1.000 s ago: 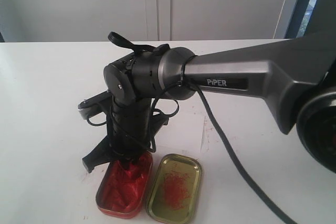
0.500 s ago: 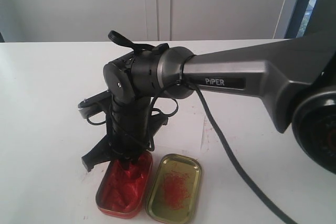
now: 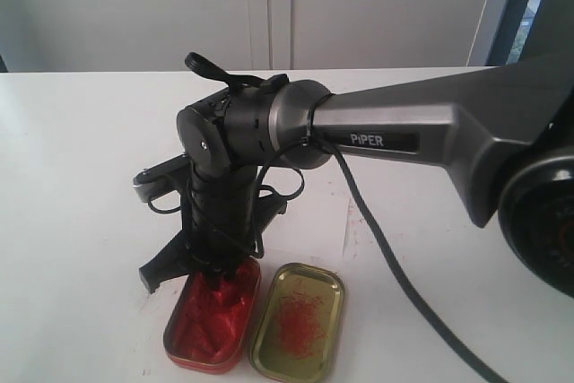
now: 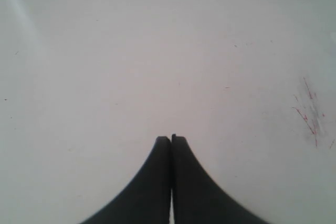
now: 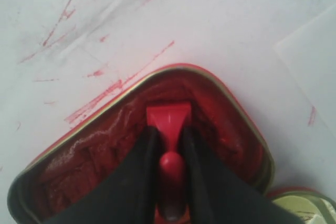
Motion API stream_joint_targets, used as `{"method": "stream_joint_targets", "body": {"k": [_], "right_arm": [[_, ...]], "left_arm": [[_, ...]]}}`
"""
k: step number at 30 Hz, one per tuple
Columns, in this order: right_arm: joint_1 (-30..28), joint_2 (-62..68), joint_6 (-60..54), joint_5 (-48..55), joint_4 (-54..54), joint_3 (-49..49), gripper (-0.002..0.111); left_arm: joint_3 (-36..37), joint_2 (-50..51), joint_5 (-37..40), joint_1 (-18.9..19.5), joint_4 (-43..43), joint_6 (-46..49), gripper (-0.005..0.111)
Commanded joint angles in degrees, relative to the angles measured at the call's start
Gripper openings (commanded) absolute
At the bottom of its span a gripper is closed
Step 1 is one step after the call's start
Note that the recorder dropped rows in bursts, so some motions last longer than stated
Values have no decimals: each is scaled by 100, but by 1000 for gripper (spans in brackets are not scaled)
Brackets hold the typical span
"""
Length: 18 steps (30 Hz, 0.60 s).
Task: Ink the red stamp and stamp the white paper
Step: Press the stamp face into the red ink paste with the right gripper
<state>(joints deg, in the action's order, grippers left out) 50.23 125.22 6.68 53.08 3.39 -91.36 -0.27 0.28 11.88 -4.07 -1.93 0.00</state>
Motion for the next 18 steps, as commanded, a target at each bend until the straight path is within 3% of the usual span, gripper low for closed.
{"method": "stream_joint_targets", "body": {"k": [1,18], "right_arm": [[3,525,21,-298,-18,187,0],[3,479,119,-297,-34,187,0]], "left_arm": [[27,-28,-28,3,5,0,0],[27,-28,-28,3,5,0,0]]}}
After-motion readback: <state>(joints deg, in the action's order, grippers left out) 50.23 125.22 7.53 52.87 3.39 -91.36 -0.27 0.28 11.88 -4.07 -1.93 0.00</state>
